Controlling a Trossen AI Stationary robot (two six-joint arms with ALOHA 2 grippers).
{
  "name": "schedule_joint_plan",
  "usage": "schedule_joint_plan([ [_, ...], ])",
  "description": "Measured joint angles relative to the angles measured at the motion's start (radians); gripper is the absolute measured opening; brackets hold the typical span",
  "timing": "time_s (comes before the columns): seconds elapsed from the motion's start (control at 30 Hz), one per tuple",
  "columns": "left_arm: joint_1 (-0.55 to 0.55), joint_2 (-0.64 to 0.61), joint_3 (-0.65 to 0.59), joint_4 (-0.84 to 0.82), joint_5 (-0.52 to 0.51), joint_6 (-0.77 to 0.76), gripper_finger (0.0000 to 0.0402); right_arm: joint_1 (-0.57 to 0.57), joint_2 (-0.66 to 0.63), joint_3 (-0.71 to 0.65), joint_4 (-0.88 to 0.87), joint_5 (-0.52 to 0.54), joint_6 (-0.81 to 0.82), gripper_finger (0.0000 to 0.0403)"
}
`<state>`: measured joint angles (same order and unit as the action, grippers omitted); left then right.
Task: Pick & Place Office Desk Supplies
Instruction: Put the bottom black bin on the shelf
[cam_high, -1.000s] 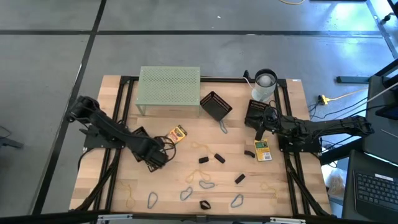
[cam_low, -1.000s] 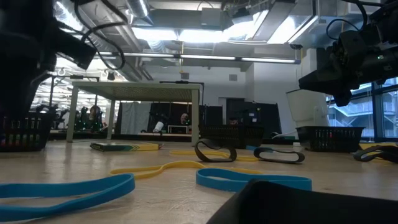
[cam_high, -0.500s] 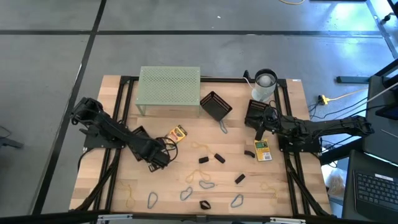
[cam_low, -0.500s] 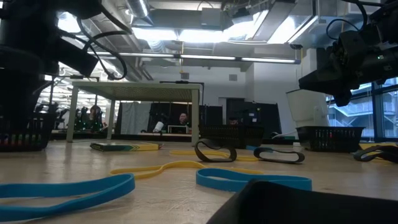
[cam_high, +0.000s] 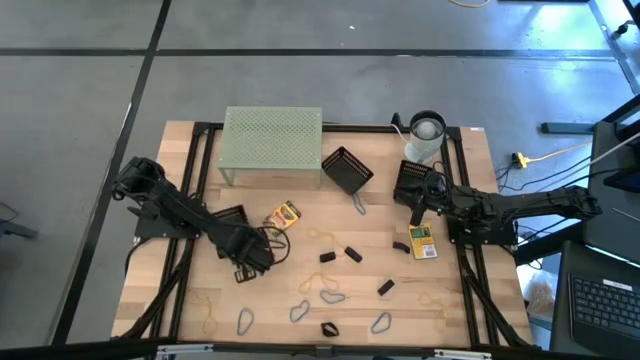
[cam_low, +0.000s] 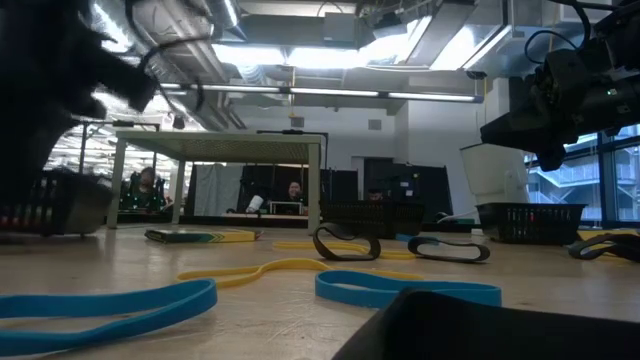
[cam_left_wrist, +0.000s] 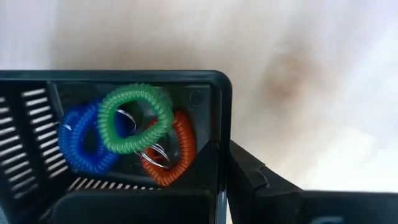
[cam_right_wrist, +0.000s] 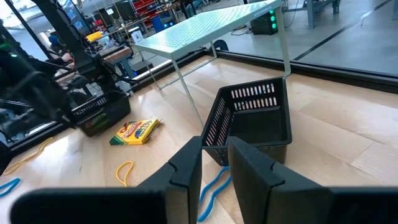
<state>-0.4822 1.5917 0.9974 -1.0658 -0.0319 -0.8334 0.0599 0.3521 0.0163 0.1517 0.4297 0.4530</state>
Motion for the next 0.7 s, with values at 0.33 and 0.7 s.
schedule_joint_plan([
  [0.33, -0.075, 0.0, 0.208, -0.006, -0.187, 0.268, 0.0005, 0.0, 0.0, 0.0, 0.0, 0.0, 0.0, 0.0082],
  [0.7, -0.068, 0.0, 0.357, -0.007, -0.463, 0.501, 0.0005, 0.0, 0.0, 0.0, 0.0, 0.0, 0.0, 0.0082],
])
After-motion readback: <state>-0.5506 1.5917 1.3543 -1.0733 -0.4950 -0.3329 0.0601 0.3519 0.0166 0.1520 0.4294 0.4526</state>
